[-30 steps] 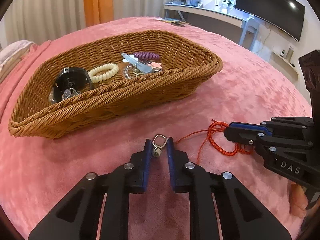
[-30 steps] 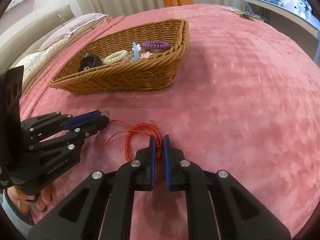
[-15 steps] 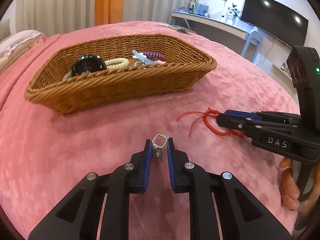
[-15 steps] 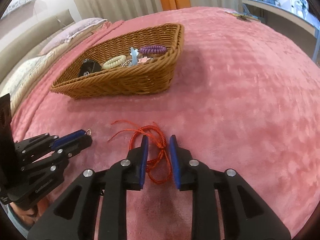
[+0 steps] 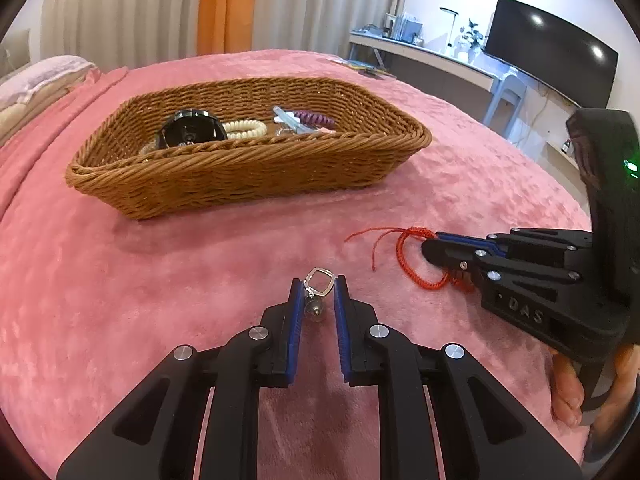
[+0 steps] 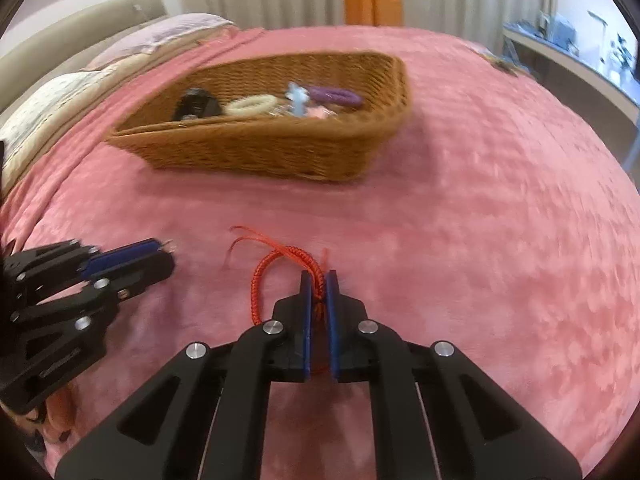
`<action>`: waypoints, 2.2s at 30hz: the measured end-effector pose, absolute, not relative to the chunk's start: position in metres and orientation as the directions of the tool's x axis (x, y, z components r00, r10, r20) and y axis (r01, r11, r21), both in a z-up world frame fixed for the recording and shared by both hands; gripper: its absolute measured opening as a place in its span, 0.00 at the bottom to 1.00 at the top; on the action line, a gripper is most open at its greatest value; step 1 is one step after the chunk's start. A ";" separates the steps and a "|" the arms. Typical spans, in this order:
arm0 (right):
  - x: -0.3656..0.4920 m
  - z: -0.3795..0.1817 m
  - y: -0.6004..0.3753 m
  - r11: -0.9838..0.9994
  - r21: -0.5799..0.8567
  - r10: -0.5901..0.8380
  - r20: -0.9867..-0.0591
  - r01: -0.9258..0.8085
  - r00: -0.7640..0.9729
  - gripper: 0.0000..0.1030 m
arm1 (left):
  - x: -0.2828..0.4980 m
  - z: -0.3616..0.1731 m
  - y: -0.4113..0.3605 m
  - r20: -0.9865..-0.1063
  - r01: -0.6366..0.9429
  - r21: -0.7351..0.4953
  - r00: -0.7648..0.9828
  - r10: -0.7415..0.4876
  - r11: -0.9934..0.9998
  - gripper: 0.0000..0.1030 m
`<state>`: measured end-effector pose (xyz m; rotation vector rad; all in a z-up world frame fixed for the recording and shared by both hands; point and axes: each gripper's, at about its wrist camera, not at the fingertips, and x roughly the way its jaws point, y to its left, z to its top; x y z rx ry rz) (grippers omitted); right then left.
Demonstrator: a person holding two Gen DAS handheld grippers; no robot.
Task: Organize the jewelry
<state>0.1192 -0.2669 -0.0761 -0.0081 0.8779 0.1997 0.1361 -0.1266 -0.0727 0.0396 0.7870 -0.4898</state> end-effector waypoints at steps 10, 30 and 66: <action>0.090 -0.036 -0.262 0.970 0.102 0.234 -0.648 -0.221 0.725 0.05 | 0.128 -0.049 -0.110 -0.640 0.412 -0.210 0.628 -0.443 0.887 0.13; 0.208 0.080 -0.247 0.981 0.096 0.195 -0.561 -0.171 0.804 0.05 | 0.204 0.060 -0.103 -0.446 0.366 -0.156 0.802 -0.397 0.917 0.13; 0.151 0.082 -0.260 0.953 0.223 0.300 -0.594 -0.206 0.747 0.44 | 0.119 0.096 -0.058 -0.359 0.311 -0.157 0.866 -0.347 0.937 0.60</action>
